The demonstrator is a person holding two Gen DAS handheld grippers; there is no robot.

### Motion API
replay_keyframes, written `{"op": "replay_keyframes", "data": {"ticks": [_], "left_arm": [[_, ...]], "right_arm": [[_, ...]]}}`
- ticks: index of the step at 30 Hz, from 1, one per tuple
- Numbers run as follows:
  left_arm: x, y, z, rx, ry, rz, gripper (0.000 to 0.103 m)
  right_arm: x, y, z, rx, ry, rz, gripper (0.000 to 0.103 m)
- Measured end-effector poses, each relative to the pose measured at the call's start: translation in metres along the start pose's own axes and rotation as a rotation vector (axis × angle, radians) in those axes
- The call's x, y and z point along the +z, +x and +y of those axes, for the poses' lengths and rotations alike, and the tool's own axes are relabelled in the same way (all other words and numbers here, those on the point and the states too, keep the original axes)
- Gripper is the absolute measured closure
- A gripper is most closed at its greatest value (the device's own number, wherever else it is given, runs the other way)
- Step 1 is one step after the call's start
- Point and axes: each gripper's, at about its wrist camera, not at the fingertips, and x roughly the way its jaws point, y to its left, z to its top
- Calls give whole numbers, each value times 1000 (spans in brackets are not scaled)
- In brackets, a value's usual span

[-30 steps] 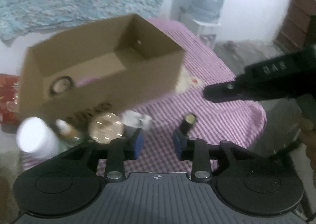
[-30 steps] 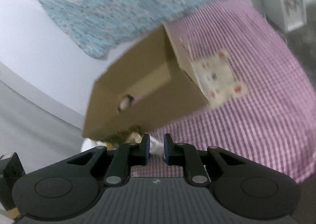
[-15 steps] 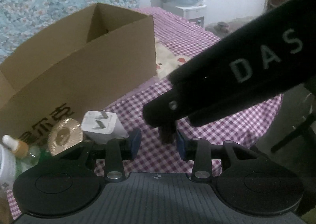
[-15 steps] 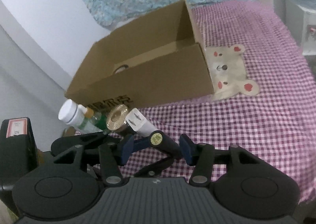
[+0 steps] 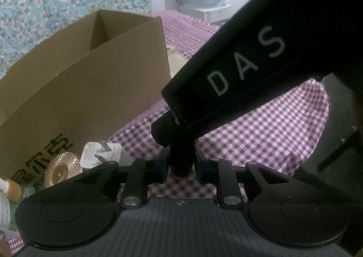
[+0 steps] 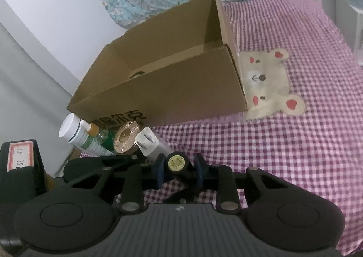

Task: Organize rigid objects
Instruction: 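Grasp the small black bottle with gold cap using the right tool, then carry the small black bottle into the box and open the right tool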

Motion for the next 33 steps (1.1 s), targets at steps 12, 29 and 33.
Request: {"op": "replay_keyframes", "data": {"ticks": [12,29,33], "left_arm": [[26,-87,15,80,-35,-163,82],[108,-45,188,209,-449,21,80],[103,-3,213,233,-510,144,79]], "right_arm": [[25,-56,63,-2,-136,-98,75],[209,56,129,224,-146,34,76],[227,121,100,255,-5,148,78]]}}
